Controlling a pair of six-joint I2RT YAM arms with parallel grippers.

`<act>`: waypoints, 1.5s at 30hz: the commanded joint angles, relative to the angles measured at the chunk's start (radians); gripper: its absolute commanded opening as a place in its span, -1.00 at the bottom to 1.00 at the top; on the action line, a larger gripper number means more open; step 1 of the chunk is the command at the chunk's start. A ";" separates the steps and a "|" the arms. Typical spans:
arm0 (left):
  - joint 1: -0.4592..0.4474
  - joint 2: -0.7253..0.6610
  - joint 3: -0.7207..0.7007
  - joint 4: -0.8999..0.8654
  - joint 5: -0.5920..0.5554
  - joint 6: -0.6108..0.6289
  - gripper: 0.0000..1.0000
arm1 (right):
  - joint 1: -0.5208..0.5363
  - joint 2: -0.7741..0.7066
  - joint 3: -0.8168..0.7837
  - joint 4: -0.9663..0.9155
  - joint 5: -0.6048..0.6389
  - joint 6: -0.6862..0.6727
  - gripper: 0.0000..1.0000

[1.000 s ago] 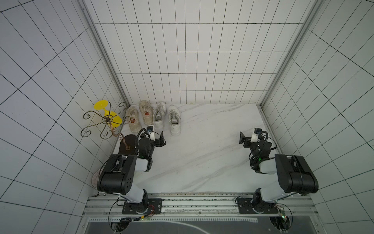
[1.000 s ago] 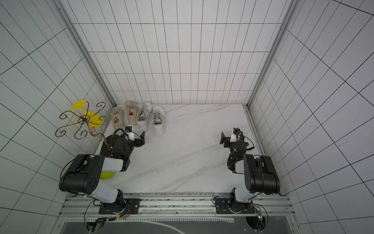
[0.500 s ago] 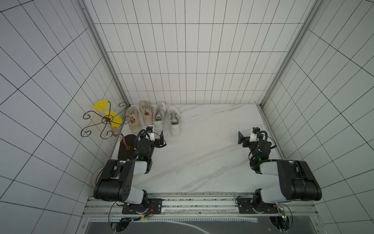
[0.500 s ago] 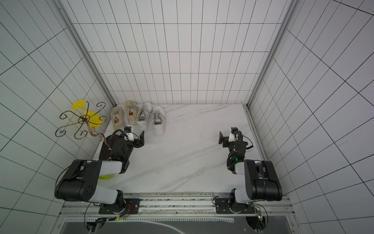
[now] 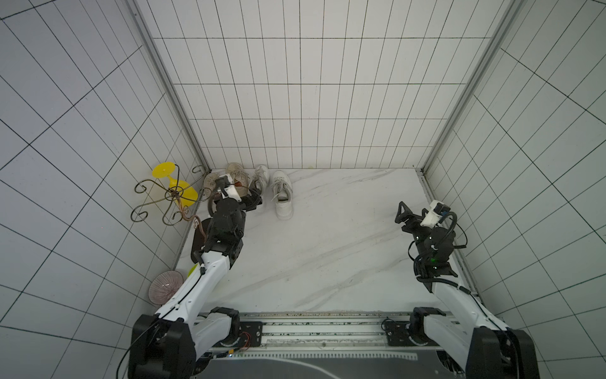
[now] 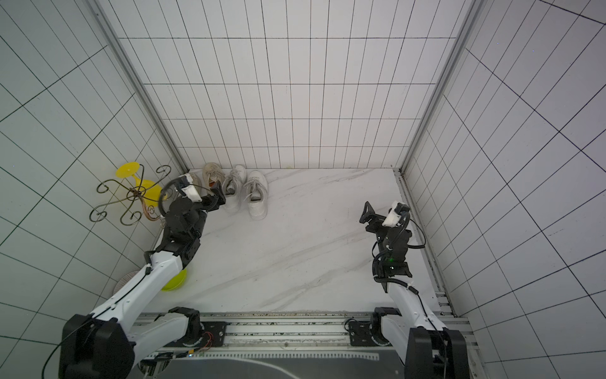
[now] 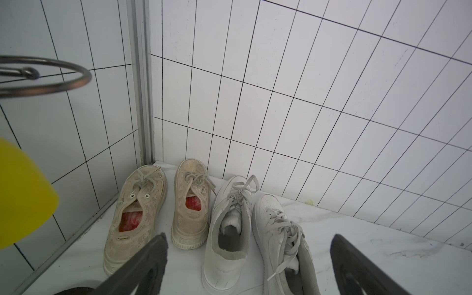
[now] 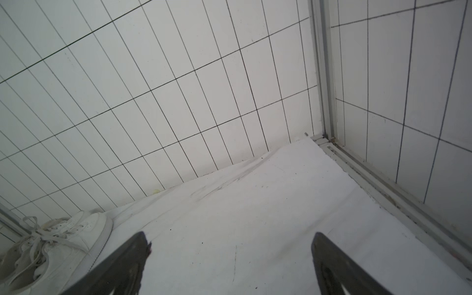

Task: Remove the insole from the shoe
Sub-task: Move the shoe to the center of the board.

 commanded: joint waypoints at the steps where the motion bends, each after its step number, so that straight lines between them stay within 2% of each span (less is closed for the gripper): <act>1: 0.020 0.027 0.010 -0.194 0.039 -0.256 0.96 | -0.020 -0.016 0.108 -0.186 -0.071 0.232 0.99; 3: 0.055 0.061 -0.011 -0.094 0.254 -0.253 0.96 | -0.026 0.000 0.117 -0.200 -0.148 0.226 0.99; 4: 0.055 0.083 0.014 -0.110 0.303 -0.238 0.96 | -0.025 0.012 0.130 -0.238 -0.164 0.219 0.99; 7: -0.024 0.137 0.120 -0.279 0.223 -0.191 0.95 | -0.021 0.046 0.168 -0.351 -0.209 0.184 0.97; 10: -0.108 0.193 0.173 -0.356 0.135 -0.145 0.95 | -0.005 0.061 0.177 -0.401 -0.261 0.145 0.93; 14: -0.126 0.280 0.232 -0.460 0.068 -0.165 0.95 | 0.056 0.064 0.206 -0.503 -0.206 0.085 0.92; 21: -0.126 0.489 0.429 -0.651 0.047 -0.144 0.94 | 0.169 0.107 0.280 -0.616 -0.129 0.020 0.91; 28: -0.117 0.691 0.642 -0.784 0.062 -0.141 0.67 | 0.252 0.146 0.291 -0.625 -0.119 0.009 0.87; 37: -0.107 0.837 0.761 -0.830 0.129 -0.133 0.13 | 0.267 0.140 0.275 -0.635 -0.105 0.003 0.84; 45: -0.122 0.941 0.840 -0.861 0.161 -0.118 -0.21 | 0.278 0.133 0.290 -0.658 -0.104 -0.002 0.80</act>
